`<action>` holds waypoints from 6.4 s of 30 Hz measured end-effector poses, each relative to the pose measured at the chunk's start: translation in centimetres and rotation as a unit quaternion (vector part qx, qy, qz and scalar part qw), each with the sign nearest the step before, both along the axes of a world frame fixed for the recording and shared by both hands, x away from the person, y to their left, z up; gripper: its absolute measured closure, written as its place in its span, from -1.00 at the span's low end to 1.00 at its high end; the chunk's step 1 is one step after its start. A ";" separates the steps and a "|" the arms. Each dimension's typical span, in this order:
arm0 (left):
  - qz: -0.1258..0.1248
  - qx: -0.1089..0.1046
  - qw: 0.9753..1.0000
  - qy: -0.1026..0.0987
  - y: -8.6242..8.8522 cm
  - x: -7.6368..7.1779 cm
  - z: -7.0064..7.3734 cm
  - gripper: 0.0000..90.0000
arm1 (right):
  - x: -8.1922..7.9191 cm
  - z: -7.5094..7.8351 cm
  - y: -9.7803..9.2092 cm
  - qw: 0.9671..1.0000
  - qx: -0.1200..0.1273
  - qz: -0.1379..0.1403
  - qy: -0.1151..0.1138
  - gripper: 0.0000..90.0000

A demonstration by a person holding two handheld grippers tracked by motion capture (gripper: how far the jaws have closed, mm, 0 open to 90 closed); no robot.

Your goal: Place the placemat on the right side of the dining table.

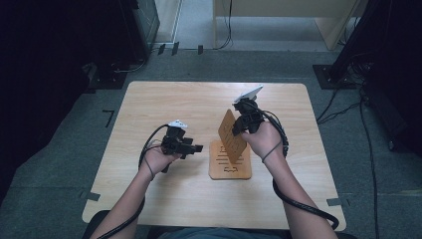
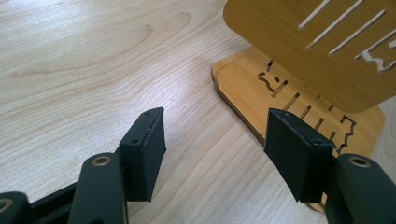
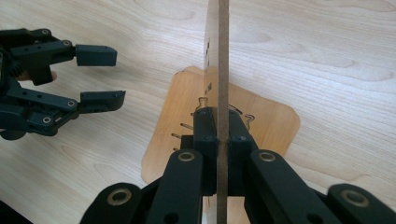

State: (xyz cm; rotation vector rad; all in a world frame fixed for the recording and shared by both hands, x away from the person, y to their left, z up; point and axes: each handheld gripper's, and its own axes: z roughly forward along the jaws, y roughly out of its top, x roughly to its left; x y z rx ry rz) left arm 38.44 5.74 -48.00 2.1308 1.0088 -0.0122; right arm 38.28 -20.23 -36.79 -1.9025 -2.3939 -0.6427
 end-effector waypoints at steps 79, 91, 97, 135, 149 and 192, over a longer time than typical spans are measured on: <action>-0.012 0.019 0.999 -0.030 -1.3 0.2 -1.1 -0.28 | 0.6 -0.2 -11.5 0.995 -0.016 -0.097 -0.019 0.95; -0.013 0.020 0.999 -0.027 -1.2 0.3 -1.1 -0.29 | 0.9 0.1 -13.3 0.993 -0.021 -0.118 -0.017 0.95; -0.007 0.020 1.000 -0.021 -0.9 0.5 -1.2 -0.29 | 1.3 0.0 -14.0 0.992 -0.022 -0.124 -0.014 0.95; -0.016 0.022 0.999 -0.025 -1.4 0.3 -1.3 -0.29 | 4.3 -0.7 -18.1 0.986 -0.033 -0.161 -0.009 0.95; -0.015 0.021 0.999 -0.018 -1.1 0.4 -1.3 -0.29 | 5.6 -0.5 -19.4 0.985 -0.027 -0.167 -0.029 0.95; -0.014 0.024 0.999 -0.019 -1.1 0.6 -1.4 -0.29 | 7.4 -3.7 -23.1 0.980 -0.011 -0.197 -0.035 0.69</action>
